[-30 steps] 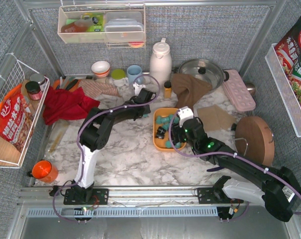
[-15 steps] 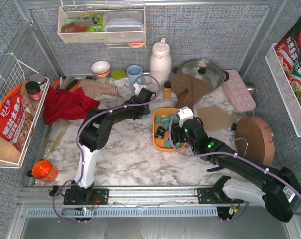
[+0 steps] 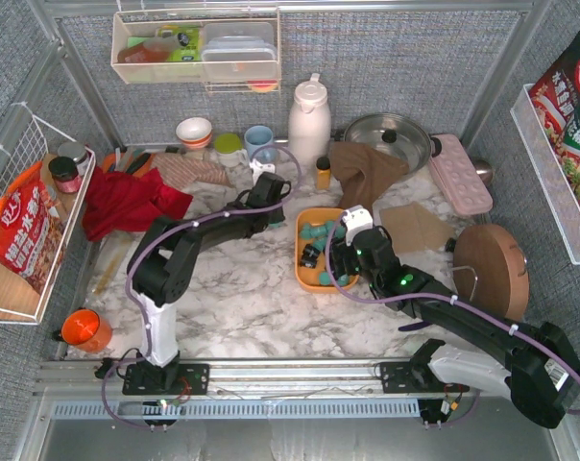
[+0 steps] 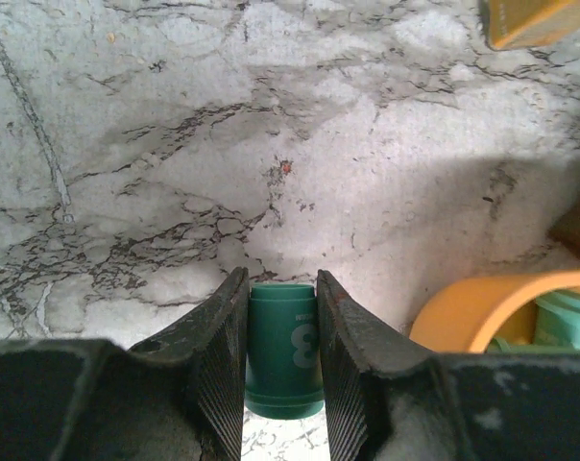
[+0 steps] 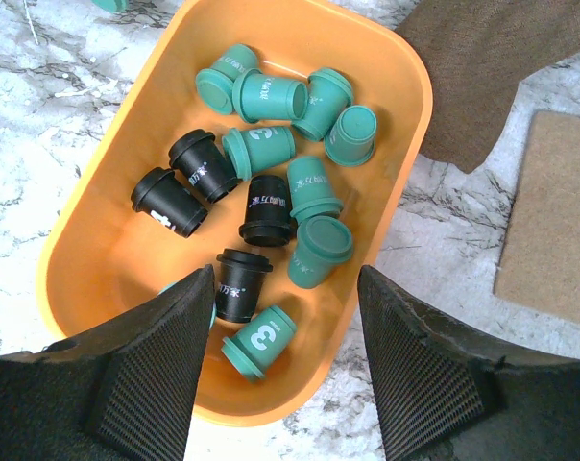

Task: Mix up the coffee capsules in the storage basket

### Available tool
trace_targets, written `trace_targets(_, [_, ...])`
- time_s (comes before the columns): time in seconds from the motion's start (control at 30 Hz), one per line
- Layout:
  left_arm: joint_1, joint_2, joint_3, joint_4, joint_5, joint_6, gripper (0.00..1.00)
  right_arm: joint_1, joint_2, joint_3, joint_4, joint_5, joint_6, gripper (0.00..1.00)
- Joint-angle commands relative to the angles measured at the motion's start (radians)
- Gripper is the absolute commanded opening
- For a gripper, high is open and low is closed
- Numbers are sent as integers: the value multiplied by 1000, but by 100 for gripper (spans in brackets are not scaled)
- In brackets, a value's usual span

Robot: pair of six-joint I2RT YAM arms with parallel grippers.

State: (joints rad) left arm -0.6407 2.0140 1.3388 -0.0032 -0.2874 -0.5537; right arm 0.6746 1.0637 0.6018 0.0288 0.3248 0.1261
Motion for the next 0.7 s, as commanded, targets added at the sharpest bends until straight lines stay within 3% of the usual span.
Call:
trace_targets(0.0, [0,-72,-85,183,35,43,37,-1,0,13,3,-3,2,66])
trace_targets(0.27, [1,-265,-384,575,118,92,37,-1,8,14,5,-9,1,66])
trace_targets(0.43, [-10,-374,-618,963,254,235,37,0,12,20,1,-31,4,66])
trace_targets(0.67, [-24,-424,-840,1303,386,350,38,0,24,47,-24,-60,3,66])
